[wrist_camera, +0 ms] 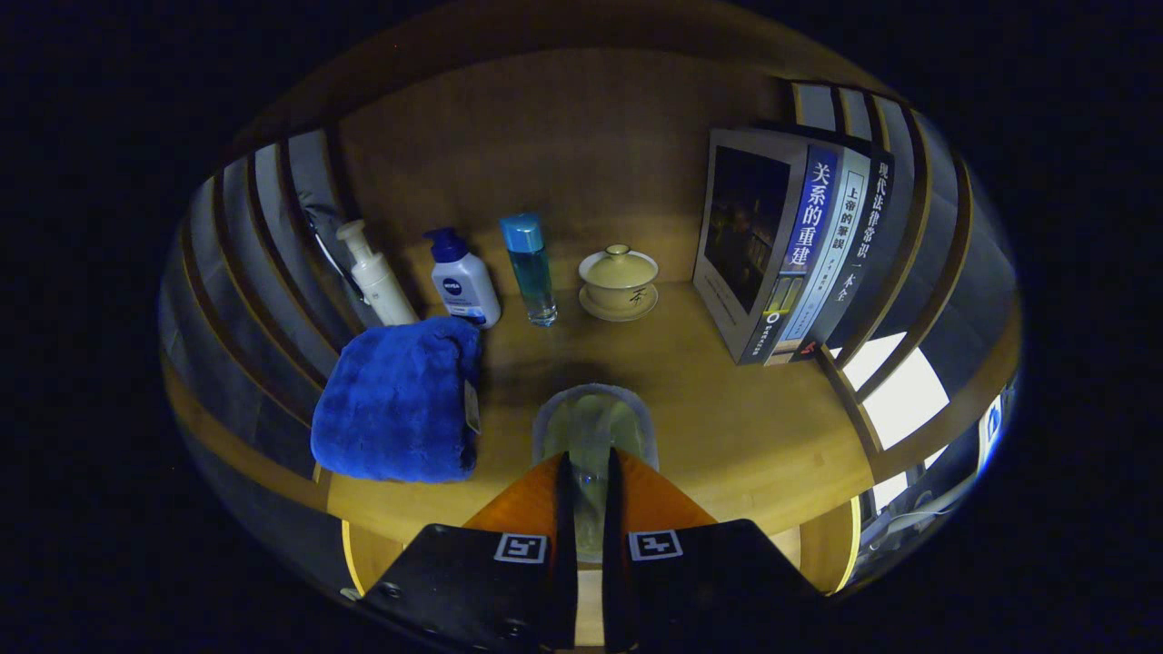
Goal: Pull open the drawer, take out the items inside it, and place them on the countertop above the cabinet.
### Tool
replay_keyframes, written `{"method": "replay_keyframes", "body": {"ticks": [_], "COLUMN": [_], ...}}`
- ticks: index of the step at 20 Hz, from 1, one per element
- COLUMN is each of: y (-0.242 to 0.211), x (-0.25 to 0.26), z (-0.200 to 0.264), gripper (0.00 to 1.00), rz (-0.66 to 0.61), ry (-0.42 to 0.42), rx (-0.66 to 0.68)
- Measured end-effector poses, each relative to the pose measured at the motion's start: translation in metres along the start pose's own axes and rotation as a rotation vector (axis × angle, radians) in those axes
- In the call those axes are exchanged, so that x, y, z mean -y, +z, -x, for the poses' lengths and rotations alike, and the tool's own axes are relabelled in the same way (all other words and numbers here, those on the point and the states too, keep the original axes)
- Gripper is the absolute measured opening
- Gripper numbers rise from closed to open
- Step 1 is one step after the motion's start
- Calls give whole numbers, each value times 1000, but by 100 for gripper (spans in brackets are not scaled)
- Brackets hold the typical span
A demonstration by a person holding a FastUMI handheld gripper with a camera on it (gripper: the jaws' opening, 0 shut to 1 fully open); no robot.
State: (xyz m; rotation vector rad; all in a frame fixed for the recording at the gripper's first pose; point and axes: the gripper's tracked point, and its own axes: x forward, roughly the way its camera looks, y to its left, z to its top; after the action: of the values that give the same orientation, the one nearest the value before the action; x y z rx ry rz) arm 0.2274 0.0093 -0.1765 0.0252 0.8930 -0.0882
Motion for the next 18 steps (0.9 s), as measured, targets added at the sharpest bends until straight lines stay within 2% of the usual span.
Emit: {"method": "replay_keyframes", "body": {"ticks": [7,14,15,18], "y": [3,-3,-2,1], "x": [3,4,6,11], "z": [-14,-22,-21,-21], "gripper": [19,25,29,32], "rz": [-6,-37,-45,-62], "ry": [-13,-2,-3,-10], "rx": [19,15,18,49]}}
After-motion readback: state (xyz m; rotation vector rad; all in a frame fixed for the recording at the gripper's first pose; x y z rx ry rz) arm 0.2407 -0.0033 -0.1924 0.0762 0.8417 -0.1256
